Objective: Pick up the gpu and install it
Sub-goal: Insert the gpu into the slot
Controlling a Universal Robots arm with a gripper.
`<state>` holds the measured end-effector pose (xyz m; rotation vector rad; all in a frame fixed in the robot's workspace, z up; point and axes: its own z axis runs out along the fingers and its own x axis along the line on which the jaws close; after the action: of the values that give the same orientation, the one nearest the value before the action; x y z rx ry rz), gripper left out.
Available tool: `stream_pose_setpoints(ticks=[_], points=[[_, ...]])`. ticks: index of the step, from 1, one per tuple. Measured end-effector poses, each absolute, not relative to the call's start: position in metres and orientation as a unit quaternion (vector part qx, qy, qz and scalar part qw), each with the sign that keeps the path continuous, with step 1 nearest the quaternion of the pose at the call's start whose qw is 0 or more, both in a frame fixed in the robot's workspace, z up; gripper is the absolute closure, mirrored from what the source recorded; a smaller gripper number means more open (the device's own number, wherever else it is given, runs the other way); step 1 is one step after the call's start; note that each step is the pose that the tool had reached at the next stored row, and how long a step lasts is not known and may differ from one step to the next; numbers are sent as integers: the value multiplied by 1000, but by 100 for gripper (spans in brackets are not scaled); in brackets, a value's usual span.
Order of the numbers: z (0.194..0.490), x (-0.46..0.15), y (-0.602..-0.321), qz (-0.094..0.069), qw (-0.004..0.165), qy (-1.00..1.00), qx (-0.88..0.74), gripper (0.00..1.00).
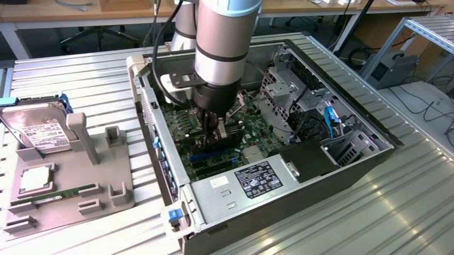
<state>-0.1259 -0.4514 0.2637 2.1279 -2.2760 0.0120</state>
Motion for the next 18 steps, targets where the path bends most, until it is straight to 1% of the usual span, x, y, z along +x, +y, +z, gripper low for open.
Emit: stream_pose_setpoints(ticks=[18], points=[[266, -124, -451, 4, 13, -730, 683, 73]])
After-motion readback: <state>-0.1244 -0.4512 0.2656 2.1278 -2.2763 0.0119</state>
